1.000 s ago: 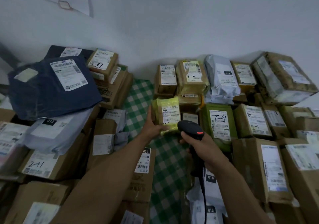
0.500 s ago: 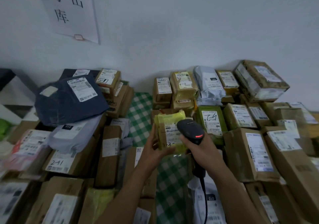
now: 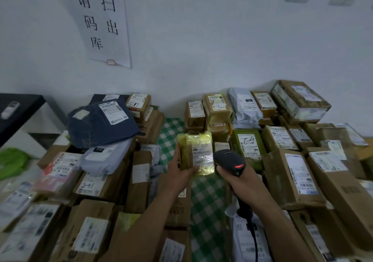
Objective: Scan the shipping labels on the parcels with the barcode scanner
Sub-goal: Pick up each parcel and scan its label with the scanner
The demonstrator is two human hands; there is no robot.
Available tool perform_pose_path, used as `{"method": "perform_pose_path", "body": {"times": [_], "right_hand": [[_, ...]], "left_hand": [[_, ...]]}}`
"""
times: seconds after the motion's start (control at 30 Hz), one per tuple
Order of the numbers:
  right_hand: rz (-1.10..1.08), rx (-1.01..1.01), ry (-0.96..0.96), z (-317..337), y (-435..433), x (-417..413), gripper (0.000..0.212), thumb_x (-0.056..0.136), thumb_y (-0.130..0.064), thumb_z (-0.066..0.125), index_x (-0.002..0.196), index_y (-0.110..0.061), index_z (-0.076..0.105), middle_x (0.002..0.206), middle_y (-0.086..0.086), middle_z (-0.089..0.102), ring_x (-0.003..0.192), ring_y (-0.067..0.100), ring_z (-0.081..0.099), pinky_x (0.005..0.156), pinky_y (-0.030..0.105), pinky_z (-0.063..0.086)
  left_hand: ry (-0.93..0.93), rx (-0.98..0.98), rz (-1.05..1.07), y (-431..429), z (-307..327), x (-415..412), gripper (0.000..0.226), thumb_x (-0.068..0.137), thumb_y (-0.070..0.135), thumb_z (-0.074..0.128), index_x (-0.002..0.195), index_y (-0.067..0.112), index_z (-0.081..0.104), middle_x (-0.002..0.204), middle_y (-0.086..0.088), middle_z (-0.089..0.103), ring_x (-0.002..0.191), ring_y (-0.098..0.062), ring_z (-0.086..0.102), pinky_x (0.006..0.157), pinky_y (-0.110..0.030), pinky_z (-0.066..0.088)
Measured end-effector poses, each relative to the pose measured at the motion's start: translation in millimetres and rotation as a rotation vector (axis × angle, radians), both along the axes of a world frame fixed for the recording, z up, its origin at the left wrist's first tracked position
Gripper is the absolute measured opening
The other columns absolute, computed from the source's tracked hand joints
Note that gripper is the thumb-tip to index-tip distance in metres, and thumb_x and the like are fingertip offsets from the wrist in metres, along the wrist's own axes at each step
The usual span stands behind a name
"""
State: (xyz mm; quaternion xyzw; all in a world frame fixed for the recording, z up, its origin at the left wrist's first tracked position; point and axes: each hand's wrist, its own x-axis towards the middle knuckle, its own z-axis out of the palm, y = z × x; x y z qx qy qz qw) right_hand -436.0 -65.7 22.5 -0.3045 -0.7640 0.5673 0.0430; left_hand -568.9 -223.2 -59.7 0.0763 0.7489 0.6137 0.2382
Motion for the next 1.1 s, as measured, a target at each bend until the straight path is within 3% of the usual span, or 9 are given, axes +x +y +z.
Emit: {"method": "perform_pose_path", "body": {"times": [0.03,0.1,0.2,0.27,0.53,0.8,0.93,1.1], "right_hand": [[0.02,-0.012,-0.01,1,-1,2,0.049,0.087,-0.051,0.078,0.132,-0.042,0.06,0.115,-0.017,0.071,0.105,0.002,0.065,0.098,0.038,0.054],[0.062,-0.035,-0.031,1,-3,4,0.043,0.09,-0.048,0.076,0.13,-0.04,0.062,0.105,-0.013,0.077,0.093,0.001,0.069,0.09,0.034,0.057],[0.109,-0.037,-0.053,4,-8,6,0.028,0.095,-0.04,0.073,0.121,-0.037,0.065,0.088,-0.004,0.079,0.066,0.005,0.067,0.068,0.028,0.055],[0.116,-0.033,-0.048,6,-10,6,0.021,0.096,-0.039,0.072,0.116,-0.038,0.065,0.085,-0.001,0.079,0.062,0.006,0.065,0.063,0.026,0.053],[0.122,-0.036,-0.071,8,-13,5,0.025,0.095,-0.043,0.072,0.119,-0.042,0.063,0.08,-0.004,0.077,0.062,0.004,0.066,0.061,0.024,0.053],[0.139,-0.058,-0.079,10,-13,0,0.022,0.096,-0.041,0.071,0.116,-0.043,0.061,0.084,-0.001,0.078,0.064,0.005,0.067,0.06,0.022,0.054],[0.138,-0.075,-0.075,9,-12,-5,0.021,0.096,-0.041,0.071,0.114,-0.043,0.06,0.085,0.0,0.079,0.066,0.008,0.068,0.062,0.022,0.055],[0.14,-0.091,-0.068,3,-11,-9,0.024,0.096,-0.042,0.071,0.116,-0.047,0.058,0.088,-0.004,0.079,0.068,0.01,0.069,0.063,0.024,0.055]], "left_hand": [[0.01,-0.004,0.004,0,1,-3,0.107,0.078,0.033,0.087,0.136,0.082,0.012,0.147,0.009,0.055,0.126,-0.013,0.056,0.105,-0.048,0.053],[0.02,0.016,0.01,-1,7,-8,0.106,0.086,0.021,0.083,0.15,0.068,0.013,0.149,0.01,0.053,0.127,-0.012,0.054,0.108,-0.047,0.051],[0.035,0.036,-0.004,-3,8,-18,0.107,0.09,0.006,0.077,0.163,0.041,0.008,0.14,0.01,0.051,0.124,-0.009,0.051,0.094,-0.021,0.051],[0.056,0.037,0.0,-4,6,-22,0.107,0.09,0.003,0.076,0.164,0.037,0.008,0.139,0.01,0.051,0.124,-0.008,0.051,0.089,-0.016,0.048],[0.076,-0.018,0.011,-6,-1,-27,0.112,0.086,0.006,0.081,0.163,0.039,0.006,0.151,0.002,0.052,0.135,-0.017,0.053,0.105,-0.034,0.05],[0.068,-0.025,0.048,-5,-13,-34,0.11,0.085,0.01,0.083,0.163,0.045,0.012,0.149,0.001,0.055,0.132,-0.018,0.057,0.108,-0.047,0.052],[0.057,-0.018,0.059,-5,-9,-34,0.109,0.086,0.006,0.081,0.164,0.039,0.011,0.15,0.0,0.054,0.134,-0.019,0.055,0.109,-0.045,0.05],[0.026,-0.002,0.044,-10,-2,-38,0.11,0.088,0.005,0.08,0.164,0.041,0.009,0.152,0.002,0.051,0.135,-0.016,0.054,0.101,-0.029,0.052]]}}
